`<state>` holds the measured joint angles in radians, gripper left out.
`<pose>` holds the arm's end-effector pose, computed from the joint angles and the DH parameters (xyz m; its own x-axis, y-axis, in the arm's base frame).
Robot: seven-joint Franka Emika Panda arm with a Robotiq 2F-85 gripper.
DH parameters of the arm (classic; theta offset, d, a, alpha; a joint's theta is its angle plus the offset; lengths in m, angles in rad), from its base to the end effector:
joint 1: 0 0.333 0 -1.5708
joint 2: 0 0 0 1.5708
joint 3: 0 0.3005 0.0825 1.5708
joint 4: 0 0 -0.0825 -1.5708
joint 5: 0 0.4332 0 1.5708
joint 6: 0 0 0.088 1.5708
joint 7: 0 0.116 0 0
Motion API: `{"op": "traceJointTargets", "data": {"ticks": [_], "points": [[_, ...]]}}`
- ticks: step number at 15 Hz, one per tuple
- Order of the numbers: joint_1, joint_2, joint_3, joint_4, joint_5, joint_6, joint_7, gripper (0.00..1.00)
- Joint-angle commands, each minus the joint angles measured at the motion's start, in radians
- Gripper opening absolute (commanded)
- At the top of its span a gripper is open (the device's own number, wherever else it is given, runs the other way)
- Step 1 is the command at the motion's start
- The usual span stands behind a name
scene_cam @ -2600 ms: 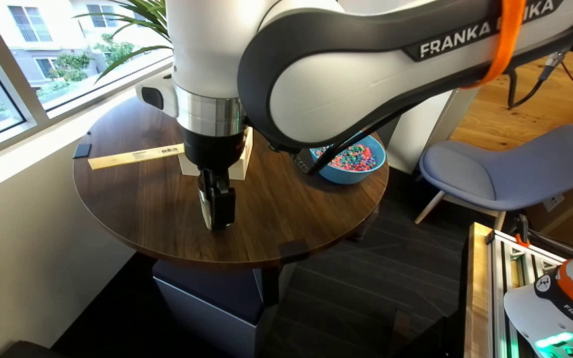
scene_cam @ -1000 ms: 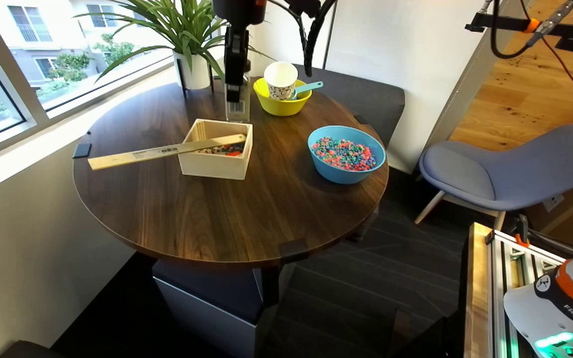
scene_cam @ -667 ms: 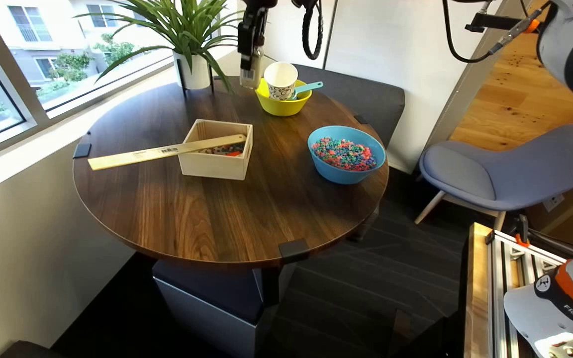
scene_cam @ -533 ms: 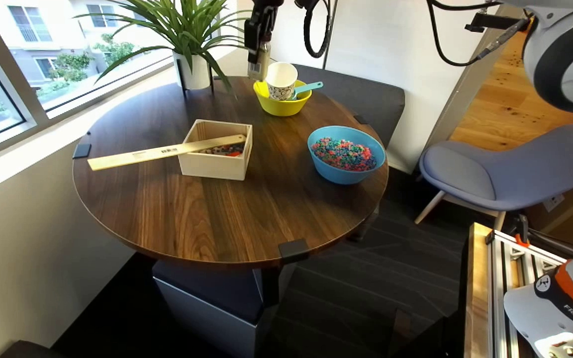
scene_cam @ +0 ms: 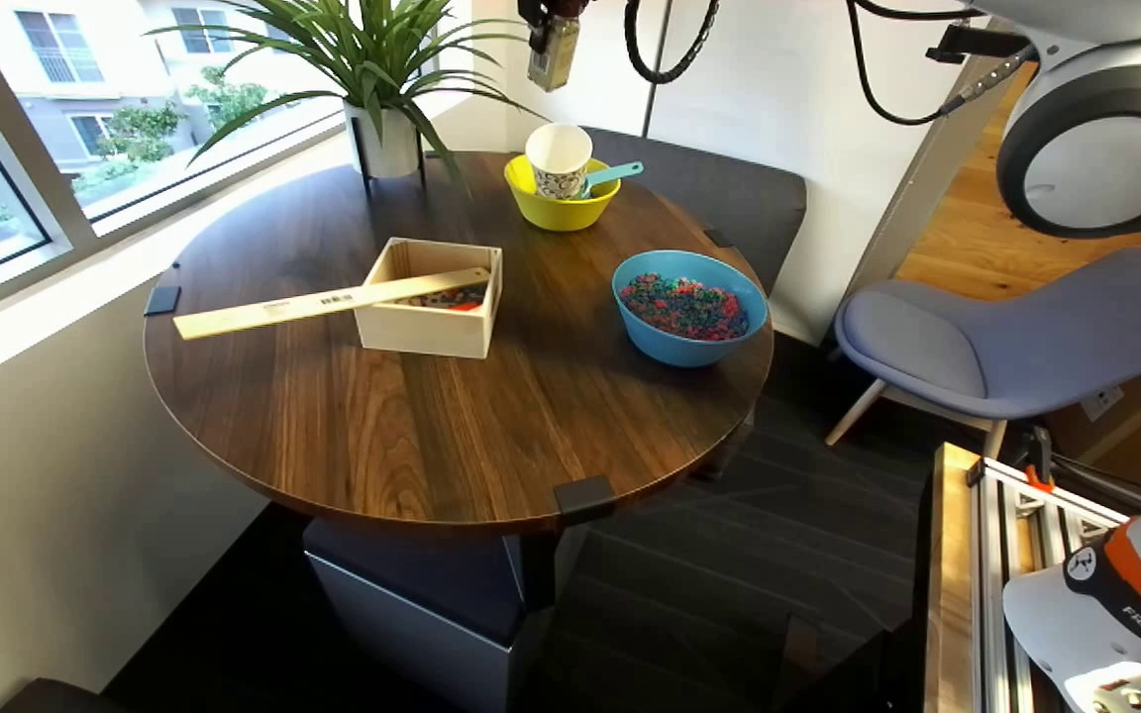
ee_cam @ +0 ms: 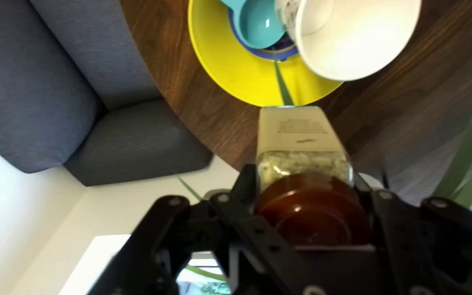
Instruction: Put the bottle into the yellow bowl
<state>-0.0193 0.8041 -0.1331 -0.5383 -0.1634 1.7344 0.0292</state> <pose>0.7971 -0.0810 0.5921 0.9196 -0.0683 0.3869 -0.1722 -0.9552 0.2407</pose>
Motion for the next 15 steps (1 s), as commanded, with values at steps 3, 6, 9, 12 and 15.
{"op": "traceJointTargets", "data": {"ticks": [3, 6, 9, 12, 15], "points": [[0.002, 0.018, -0.051, 0.005, -0.039, 0.034, 0.1, 0.51], [0.01, 0.041, -0.066, 0.012, -0.053, 0.044, 0.151, 0.26], [0.01, 0.073, -0.097, 0.013, -0.093, 0.046, 0.134, 0.26], [-0.007, 0.103, -0.08, -0.003, -0.067, 0.013, 0.086, 0.26], [-0.048, 0.136, -0.049, 0.008, -0.02, -0.019, 0.027, 0.26]]}}
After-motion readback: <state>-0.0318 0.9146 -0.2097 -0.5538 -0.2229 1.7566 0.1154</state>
